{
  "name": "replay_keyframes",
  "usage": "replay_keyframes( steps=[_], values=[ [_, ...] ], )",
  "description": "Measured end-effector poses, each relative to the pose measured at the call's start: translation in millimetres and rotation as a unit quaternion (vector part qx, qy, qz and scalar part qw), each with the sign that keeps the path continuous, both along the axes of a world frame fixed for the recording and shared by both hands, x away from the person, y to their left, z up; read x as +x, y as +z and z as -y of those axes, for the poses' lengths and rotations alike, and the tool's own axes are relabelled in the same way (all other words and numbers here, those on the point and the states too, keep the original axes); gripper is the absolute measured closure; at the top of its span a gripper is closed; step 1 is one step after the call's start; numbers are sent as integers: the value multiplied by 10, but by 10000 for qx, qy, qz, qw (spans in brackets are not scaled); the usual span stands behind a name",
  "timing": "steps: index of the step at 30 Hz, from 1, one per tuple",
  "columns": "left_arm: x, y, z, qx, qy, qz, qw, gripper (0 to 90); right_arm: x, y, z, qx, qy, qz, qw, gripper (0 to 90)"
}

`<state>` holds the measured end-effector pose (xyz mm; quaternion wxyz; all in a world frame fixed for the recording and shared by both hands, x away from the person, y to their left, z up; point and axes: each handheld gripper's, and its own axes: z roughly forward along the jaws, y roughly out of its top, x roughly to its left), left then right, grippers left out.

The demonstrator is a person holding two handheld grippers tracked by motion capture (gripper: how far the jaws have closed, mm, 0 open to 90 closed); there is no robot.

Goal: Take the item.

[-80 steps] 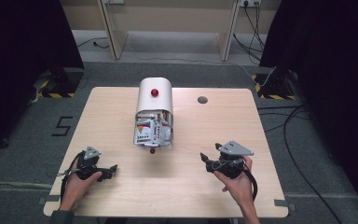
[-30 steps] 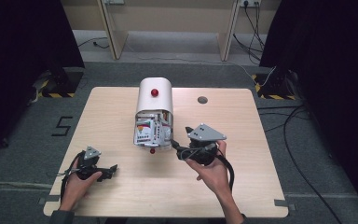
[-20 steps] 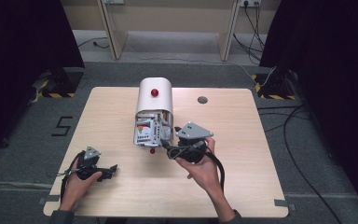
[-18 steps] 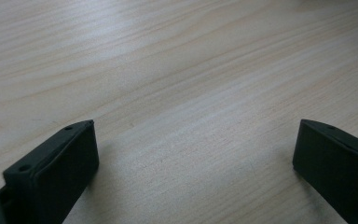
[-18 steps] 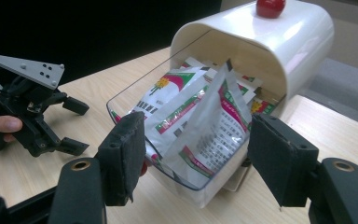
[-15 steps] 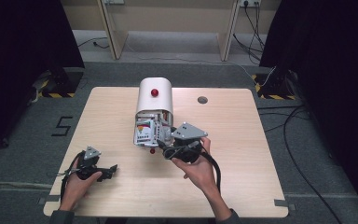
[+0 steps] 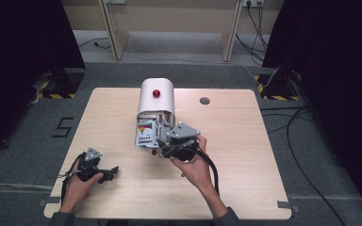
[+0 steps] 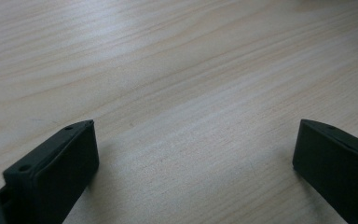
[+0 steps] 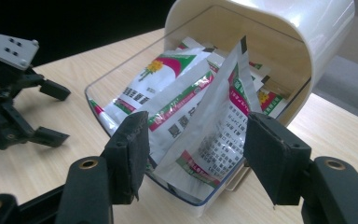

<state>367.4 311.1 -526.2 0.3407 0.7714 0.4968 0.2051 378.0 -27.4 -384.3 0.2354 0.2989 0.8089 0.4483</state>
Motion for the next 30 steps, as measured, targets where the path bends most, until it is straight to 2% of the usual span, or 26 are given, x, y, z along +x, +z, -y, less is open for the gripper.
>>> replay_keyframes(
  steps=[11,17,25,30],
  values=[
    [0,0,1,-5,4,1,10000,0,110,-63,-6,-67,-74,26,9999,466],
    [0,0,0,0,1,-1,10000,0,157,-64,-12,-164,-165,129,9996,497],
    [0,0,1,-6,5,2,10000,0,156,-34,-89,-405,-54,321,9986,588],
    [0,0,0,1,0,-1,10000,0,184,-48,-130,-474,-44,308,9984,602]
  ],
)
